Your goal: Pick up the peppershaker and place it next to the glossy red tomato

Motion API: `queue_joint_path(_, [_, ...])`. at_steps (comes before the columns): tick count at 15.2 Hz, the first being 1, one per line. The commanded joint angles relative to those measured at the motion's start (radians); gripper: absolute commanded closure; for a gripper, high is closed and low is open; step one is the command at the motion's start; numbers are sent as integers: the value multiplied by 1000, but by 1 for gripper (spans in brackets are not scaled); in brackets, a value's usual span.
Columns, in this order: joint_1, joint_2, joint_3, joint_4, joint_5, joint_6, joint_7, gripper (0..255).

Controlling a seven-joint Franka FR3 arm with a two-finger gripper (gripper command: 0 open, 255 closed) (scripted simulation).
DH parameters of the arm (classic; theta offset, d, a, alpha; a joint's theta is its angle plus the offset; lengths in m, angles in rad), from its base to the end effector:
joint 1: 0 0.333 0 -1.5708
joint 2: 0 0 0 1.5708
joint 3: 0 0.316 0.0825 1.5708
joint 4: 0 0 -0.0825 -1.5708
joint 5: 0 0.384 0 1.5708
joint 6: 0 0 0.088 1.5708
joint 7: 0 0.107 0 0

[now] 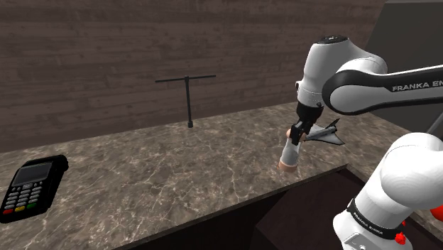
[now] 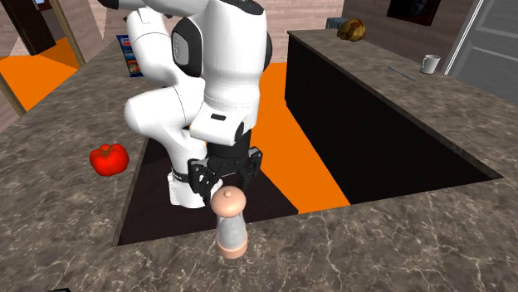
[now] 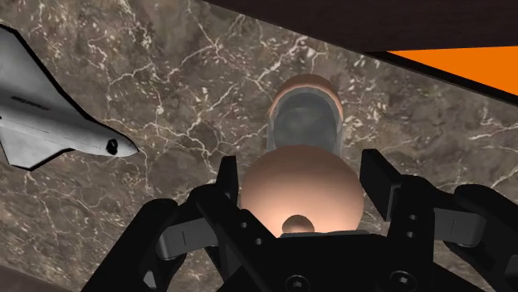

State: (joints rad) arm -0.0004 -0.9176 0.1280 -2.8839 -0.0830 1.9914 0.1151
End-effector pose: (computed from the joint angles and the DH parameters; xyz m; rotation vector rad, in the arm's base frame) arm 0.2753 0.0245 0.4132 2.9662 -0.0047 0.0542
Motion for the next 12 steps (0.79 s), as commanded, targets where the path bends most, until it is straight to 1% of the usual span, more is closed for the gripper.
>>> queue_joint_path(1, [0, -12, -3, 24, 0, -35, -6, 255])
queue_joint_path(12, [-4, -30, -12, 162, -2, -191, -29, 255])
